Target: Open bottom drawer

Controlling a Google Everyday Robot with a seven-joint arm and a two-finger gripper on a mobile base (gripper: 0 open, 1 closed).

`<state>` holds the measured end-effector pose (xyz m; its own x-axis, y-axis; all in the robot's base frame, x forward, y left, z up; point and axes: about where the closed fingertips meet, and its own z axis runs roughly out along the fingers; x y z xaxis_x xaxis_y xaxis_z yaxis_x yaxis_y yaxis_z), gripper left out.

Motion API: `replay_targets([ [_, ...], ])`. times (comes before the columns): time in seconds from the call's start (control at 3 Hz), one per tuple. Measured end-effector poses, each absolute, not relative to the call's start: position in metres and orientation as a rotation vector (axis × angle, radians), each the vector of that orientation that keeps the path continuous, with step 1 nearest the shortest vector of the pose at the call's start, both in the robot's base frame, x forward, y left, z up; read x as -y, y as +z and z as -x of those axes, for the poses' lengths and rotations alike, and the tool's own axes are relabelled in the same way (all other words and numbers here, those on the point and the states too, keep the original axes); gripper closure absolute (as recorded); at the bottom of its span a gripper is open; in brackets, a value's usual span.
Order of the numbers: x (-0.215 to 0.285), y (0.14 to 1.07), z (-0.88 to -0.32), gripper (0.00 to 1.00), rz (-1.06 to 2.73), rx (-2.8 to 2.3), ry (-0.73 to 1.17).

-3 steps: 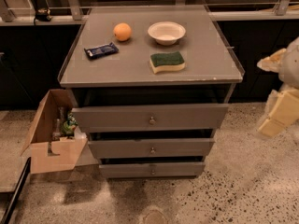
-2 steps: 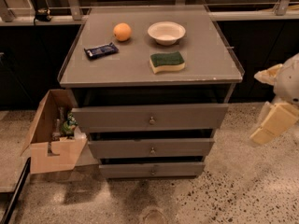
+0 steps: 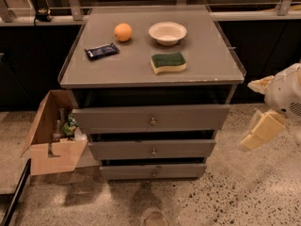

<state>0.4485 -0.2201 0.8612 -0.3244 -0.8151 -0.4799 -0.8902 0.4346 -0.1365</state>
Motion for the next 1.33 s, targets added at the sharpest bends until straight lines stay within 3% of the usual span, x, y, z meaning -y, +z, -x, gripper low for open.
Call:
replay_targets([
  [1.0, 0.226, 0.774, -0.454, 0.00, 1.386, -2.190, 0.183],
  [1.33, 0.220, 0.736, -0.465, 0.00, 1.422, -2.159, 0.288],
])
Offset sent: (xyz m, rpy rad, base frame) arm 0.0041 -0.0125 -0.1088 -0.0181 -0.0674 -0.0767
